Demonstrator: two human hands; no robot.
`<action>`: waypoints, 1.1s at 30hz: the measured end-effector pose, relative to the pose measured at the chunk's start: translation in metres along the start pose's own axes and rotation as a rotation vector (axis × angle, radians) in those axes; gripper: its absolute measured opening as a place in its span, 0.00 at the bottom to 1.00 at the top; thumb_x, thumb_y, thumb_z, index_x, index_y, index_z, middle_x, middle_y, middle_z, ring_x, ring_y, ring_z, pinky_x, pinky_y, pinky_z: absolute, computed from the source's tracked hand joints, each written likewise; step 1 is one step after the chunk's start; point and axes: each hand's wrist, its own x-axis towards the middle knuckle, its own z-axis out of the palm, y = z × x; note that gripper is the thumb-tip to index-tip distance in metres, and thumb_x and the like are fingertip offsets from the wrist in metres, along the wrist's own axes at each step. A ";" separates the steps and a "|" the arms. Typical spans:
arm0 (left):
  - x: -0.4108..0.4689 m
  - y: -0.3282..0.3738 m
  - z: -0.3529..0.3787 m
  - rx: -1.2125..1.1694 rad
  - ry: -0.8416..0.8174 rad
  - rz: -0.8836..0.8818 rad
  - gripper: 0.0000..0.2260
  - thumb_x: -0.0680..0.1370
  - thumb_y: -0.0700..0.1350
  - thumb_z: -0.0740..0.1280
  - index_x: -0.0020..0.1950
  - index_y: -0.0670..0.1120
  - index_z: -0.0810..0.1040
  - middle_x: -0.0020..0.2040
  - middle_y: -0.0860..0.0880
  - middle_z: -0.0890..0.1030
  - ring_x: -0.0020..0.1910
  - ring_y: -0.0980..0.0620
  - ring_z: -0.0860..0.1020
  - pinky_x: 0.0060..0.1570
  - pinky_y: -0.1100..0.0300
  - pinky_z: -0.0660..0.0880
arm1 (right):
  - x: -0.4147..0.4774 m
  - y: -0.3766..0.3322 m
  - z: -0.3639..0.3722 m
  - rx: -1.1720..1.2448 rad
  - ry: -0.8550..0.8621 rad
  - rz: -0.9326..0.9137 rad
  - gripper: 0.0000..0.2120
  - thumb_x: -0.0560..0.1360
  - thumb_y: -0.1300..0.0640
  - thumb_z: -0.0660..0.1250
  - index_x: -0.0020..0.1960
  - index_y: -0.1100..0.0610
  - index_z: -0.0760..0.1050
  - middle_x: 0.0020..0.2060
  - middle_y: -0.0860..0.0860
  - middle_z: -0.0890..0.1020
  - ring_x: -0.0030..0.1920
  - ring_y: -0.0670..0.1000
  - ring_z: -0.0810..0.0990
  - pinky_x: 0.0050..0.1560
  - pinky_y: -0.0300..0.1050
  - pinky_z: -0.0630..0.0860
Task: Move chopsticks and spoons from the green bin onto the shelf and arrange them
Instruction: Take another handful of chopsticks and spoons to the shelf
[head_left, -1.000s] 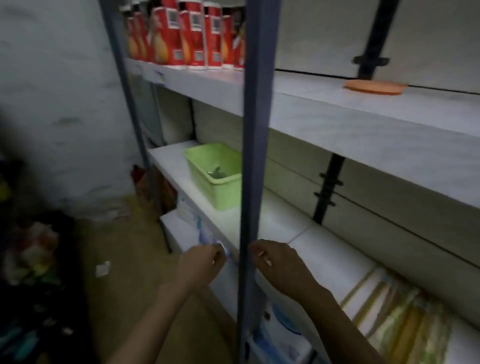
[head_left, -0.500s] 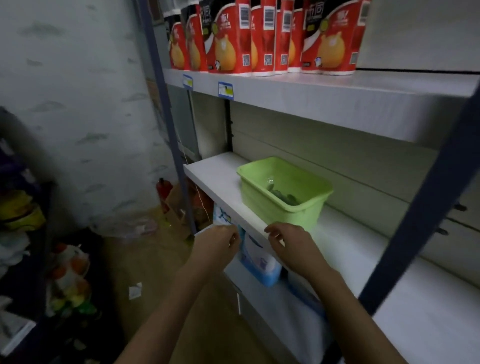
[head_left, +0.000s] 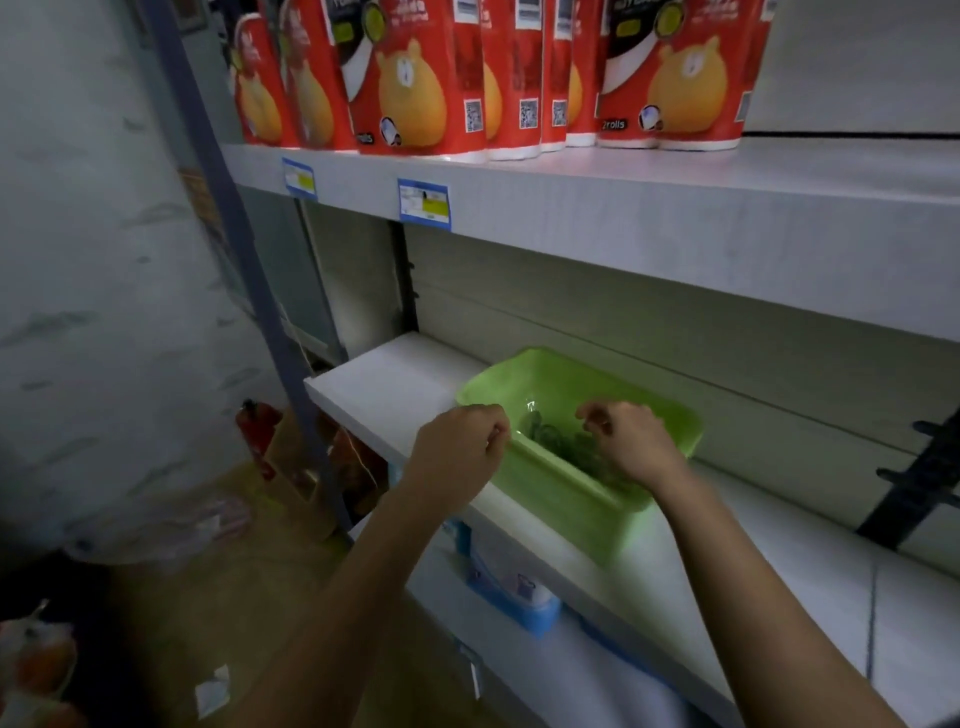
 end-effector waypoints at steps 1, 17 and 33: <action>0.014 -0.004 0.002 -0.004 -0.016 0.021 0.10 0.80 0.45 0.58 0.51 0.44 0.77 0.46 0.47 0.82 0.45 0.48 0.78 0.45 0.56 0.74 | 0.012 0.004 0.002 -0.005 -0.016 0.032 0.14 0.77 0.61 0.59 0.60 0.55 0.76 0.58 0.58 0.81 0.58 0.59 0.78 0.58 0.50 0.74; 0.172 -0.044 0.092 0.070 -0.548 0.359 0.10 0.77 0.40 0.60 0.54 0.44 0.78 0.52 0.45 0.81 0.51 0.46 0.79 0.45 0.59 0.71 | 0.086 0.042 0.057 -0.240 -0.300 0.401 0.18 0.79 0.57 0.58 0.68 0.59 0.67 0.68 0.58 0.70 0.66 0.57 0.71 0.66 0.48 0.70; 0.215 -0.056 0.141 0.114 -0.751 0.528 0.10 0.78 0.42 0.59 0.55 0.43 0.77 0.56 0.42 0.79 0.56 0.43 0.77 0.50 0.57 0.72 | 0.097 0.037 0.088 -0.318 -0.449 0.407 0.26 0.75 0.50 0.65 0.69 0.60 0.65 0.69 0.60 0.65 0.67 0.60 0.67 0.65 0.51 0.69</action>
